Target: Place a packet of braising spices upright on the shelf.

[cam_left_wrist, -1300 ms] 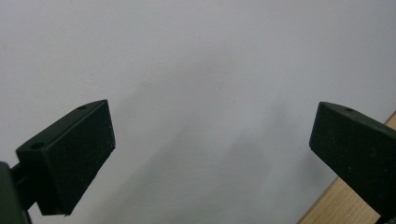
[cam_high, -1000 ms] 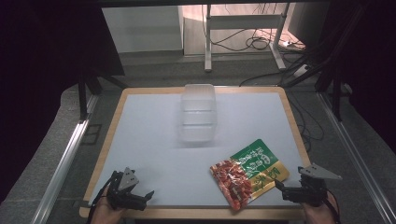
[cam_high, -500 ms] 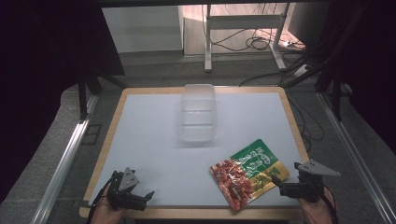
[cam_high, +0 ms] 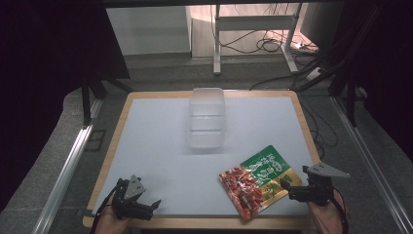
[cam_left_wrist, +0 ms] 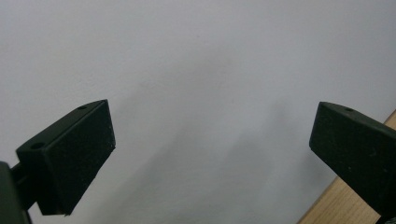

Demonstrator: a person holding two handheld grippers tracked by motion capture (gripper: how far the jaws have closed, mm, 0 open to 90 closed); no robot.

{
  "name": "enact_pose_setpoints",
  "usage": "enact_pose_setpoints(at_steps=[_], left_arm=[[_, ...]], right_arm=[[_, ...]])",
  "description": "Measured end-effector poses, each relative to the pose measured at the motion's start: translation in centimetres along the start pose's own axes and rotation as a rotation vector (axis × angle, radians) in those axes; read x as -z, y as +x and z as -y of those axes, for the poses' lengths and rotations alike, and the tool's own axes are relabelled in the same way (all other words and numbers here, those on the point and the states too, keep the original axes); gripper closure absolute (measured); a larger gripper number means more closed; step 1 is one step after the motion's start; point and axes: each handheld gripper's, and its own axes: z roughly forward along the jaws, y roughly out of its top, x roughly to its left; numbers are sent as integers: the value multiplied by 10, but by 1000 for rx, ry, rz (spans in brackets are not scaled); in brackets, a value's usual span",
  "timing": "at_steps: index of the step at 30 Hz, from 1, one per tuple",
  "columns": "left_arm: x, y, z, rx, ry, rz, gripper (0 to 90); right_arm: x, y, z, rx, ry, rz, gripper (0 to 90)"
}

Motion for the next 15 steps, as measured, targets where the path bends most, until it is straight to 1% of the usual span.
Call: enact_pose_setpoints(at_steps=[3, 5, 9, 11, 14, 15], left_arm=[[0, 0, 0, -2, 1, 0, 1], [0, 0, 0, -2, 0, 0, 1], [0, 0, 0, -2, 1, 0, 1], [0, 0, 0, -4, 1, 0, 1], [0, 0, 0, -6, 3, -1, 1], [0, 0, 0, -5, 1, 0, 1]], right_arm=[[1, 0, -4, 5, -8, -12, 0], [-1, 1, -5, 20, -8, -14, 0], [-6, 1, -6, 41, 8, -18, 1], [-11, 1, -8, 49, 26, -13, 6], [-15, 0, -9, 49, 32, -19, 13], [-19, -2, -10, 51, 45, -28, 17]])
